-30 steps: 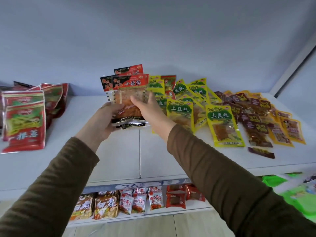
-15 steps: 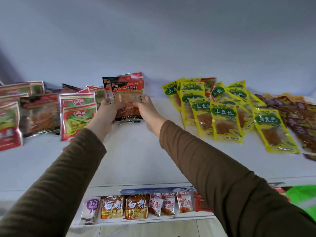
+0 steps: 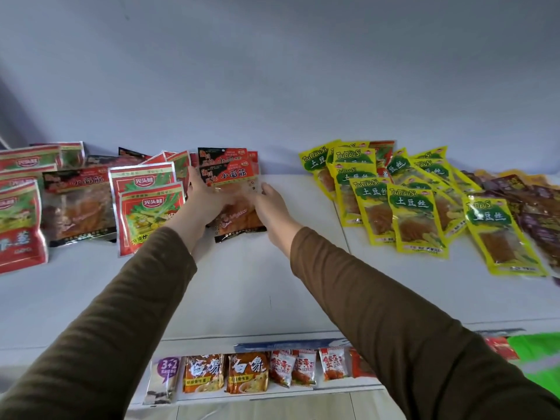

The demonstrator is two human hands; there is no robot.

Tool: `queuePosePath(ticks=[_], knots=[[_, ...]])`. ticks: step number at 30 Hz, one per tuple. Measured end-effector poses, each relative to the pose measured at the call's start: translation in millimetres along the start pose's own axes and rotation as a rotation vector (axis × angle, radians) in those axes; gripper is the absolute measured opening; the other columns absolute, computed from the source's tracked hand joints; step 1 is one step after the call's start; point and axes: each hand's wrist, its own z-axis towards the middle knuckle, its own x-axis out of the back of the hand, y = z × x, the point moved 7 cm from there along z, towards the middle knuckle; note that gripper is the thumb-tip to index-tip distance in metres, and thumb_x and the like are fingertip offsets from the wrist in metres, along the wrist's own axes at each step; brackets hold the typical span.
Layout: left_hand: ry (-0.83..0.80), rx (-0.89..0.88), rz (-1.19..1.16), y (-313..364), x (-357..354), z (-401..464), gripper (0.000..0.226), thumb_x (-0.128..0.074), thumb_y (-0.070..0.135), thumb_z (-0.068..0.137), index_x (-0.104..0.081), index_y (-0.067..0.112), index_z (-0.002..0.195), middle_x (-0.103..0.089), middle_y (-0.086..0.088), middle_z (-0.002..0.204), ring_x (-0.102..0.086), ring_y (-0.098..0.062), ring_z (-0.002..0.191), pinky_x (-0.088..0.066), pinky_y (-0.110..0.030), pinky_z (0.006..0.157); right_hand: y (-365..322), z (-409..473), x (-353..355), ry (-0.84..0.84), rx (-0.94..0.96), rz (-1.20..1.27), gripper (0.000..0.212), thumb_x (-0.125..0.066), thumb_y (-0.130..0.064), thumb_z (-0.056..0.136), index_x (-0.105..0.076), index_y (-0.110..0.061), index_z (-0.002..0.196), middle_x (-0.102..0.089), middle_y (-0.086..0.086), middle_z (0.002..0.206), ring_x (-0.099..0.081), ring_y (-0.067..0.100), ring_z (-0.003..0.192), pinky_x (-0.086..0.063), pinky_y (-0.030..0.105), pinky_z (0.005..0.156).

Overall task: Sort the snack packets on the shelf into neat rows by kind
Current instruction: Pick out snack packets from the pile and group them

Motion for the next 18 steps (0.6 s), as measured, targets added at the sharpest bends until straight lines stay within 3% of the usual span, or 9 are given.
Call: queuePosePath(ticks=[4,8,11,14,18], knots=[[-0.003,-0.06,0.088,0.9,-0.8,6.2,0.126,-0.084,0.038,0.083,0.014,0.024,0.161,-0.045,-0.011,0.149,-0.049,-0.035,0.135,-0.042,-0.054,0.113,-0.9,-4.4,-11.0,-0.037,0.02,0.087,0.029,-0.057,-0.031,0.098,-0.063,-0.028,0.126,-0.07,-0.005,0.121,-0.063,0.018,0.115,-0.049,0.044,0.105],[0.048,-0.035,0.23,-7.0,3.4,8.9,0.122,-0.076,0.045,0.088,0.02,0.025,0.16,-0.016,-0.016,0.165,-0.034,-0.04,0.146,-0.035,-0.055,0.117,0.3,-11.1,-23.7,-0.075,0.057,0.096,0.038,-0.054,-0.028,0.102,-0.053,-0.032,0.14,-0.064,-0.006,0.134,-0.057,0.017,0.125,-0.045,0.043,0.109],[0.08,-0.088,0.26,-7.0,4.0,5.7,0.12,-0.076,0.046,0.088,0.017,0.025,0.161,-0.012,-0.014,0.166,-0.03,-0.039,0.147,-0.034,-0.053,0.117,3.0,-11.7,-21.0,-0.016,0.069,0.108,0.036,-0.053,-0.028,0.105,-0.052,-0.026,0.141,-0.063,-0.002,0.135,-0.059,0.019,0.124,-0.047,0.045,0.108],[0.122,-0.187,0.331,-2.1,4.1,-0.1,0.112,-0.073,0.041,0.092,0.013,0.022,0.162,-0.01,-0.011,0.167,-0.024,-0.036,0.151,-0.03,-0.052,0.121,2.1,-11.8,-21.2,-0.001,0.067,0.127,0.034,-0.053,-0.025,0.105,-0.054,-0.025,0.139,-0.065,-0.002,0.131,-0.061,0.017,0.121,-0.05,0.044,0.106],[0.117,-0.288,0.561,2.9,-2.0,-6.7,0.089,-0.059,0.023,0.101,0.004,0.02,0.164,0.005,-0.008,0.172,-0.002,-0.034,0.157,-0.014,-0.051,0.127,-0.7,-15.8,-23.8,-0.017,0.058,0.191,0.032,-0.047,-0.023,0.107,-0.056,-0.025,0.138,-0.068,-0.001,0.128,-0.064,0.018,0.118,-0.053,0.039,0.102]])
